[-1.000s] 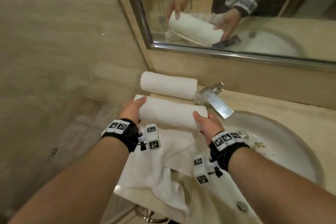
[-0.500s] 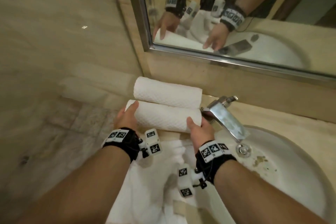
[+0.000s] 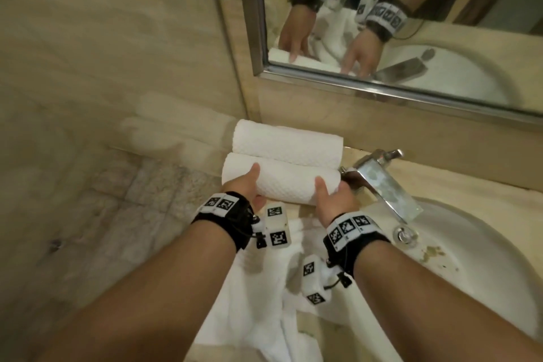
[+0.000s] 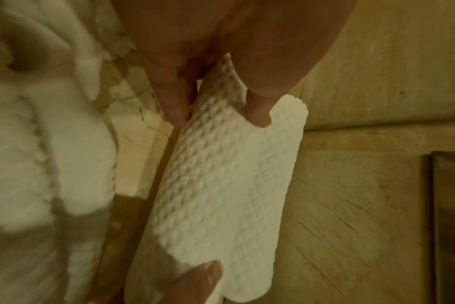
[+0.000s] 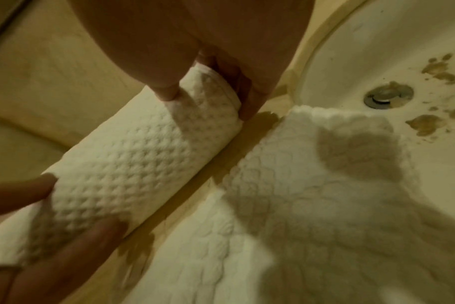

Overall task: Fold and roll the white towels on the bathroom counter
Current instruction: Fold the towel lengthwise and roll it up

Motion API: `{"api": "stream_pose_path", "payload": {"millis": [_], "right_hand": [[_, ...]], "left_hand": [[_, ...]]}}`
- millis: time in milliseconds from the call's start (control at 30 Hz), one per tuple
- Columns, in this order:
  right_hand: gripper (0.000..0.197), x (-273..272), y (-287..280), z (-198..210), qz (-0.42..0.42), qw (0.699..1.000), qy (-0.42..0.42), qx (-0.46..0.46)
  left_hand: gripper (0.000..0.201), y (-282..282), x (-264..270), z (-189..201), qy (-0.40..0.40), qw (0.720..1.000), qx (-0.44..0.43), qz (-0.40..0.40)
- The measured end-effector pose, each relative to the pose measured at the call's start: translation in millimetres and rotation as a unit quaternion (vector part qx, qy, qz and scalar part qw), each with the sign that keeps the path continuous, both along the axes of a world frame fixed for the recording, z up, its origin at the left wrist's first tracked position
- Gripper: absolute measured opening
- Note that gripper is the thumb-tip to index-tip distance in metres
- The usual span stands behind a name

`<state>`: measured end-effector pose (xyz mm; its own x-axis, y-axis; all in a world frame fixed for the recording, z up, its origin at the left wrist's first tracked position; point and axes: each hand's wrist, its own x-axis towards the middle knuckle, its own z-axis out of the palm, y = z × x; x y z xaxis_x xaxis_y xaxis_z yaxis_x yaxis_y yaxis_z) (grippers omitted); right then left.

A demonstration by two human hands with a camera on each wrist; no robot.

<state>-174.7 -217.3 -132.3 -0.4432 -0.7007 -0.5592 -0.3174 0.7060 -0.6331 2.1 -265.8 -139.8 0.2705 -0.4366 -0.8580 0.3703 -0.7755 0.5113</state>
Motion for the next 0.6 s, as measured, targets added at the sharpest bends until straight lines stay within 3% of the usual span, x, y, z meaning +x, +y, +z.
{"api": "stream_pose_path", "payload": {"millis": [33, 167, 333, 600], "right_hand": [[0.061, 2.5, -0.2, -2.1, 0.005, 1.000, 0.023, 0.010], [0.083, 11.5, 4.4, -11.8, 0.045, 0.998, 0.050, 0.018], [0.049, 0.5, -6.5, -12.2, 0.078, 0.995, 0.047, 0.049], [0.029, -6.0, -31.1, -15.8, 0.134, 0.985, 0.063, 0.086]], "left_hand": [[0.051, -2.4, -1.6, -0.9, 0.003, 1.000, 0.001, -0.002], [0.067, -15.1, -1.6, -1.3, -0.003, 1.000, 0.007, 0.018], [0.067, -32.5, 0.6, -11.8, -0.001, 1.000, 0.014, 0.001], [0.075, -56.0, 1.3, -18.1, -0.030, 0.996, 0.075, -0.047]]}}
